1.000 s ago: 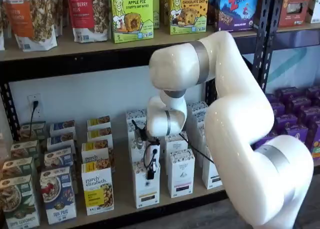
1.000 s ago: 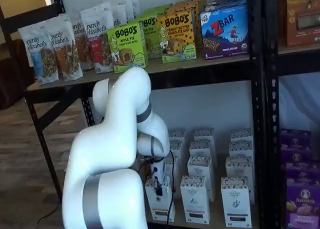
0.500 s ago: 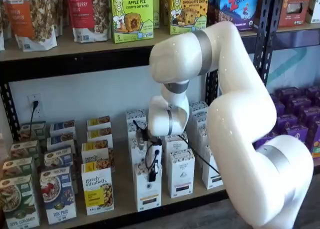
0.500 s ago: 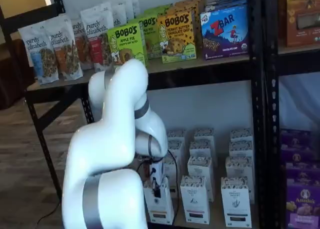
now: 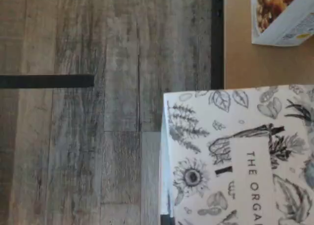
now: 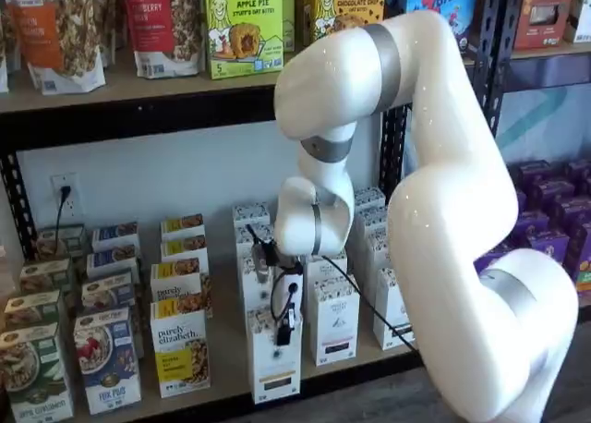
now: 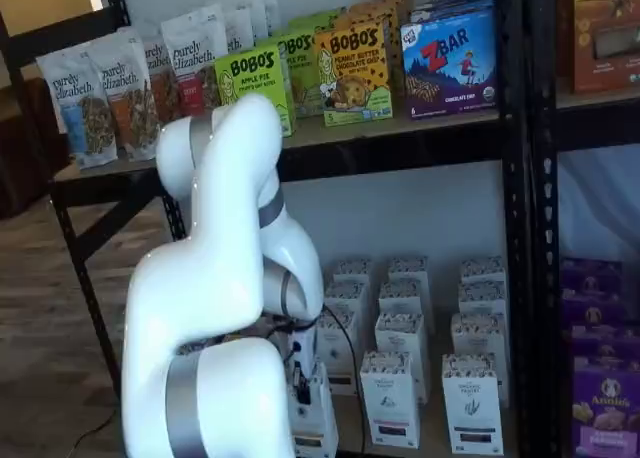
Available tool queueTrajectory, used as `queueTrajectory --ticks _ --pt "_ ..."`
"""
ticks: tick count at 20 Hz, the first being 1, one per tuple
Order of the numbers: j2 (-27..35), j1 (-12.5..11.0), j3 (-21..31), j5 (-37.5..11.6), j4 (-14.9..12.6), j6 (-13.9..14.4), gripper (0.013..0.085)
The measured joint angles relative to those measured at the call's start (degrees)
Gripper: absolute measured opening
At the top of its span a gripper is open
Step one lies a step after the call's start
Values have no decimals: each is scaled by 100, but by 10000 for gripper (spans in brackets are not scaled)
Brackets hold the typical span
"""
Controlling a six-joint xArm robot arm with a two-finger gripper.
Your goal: Pick up the white box with a yellow strip in the middle, on the bottom shelf, the fourth box from the left
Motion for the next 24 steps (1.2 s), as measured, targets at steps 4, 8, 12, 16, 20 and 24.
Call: queueTrajectory --ticks 4,8,12,16,20,24 --pt "-366 66 522 -180 -200 238 490" --pt "-845 110 1098 -257 -346 408 490" --pt "-1240 106 1492 -210 -546 600 490" --pt "-1852 78 2017 -39 -715 745 490" --pt "-2482 66 2499 154 -732 765 490" --pt "-3006 77 2853 278 -646 712 490"
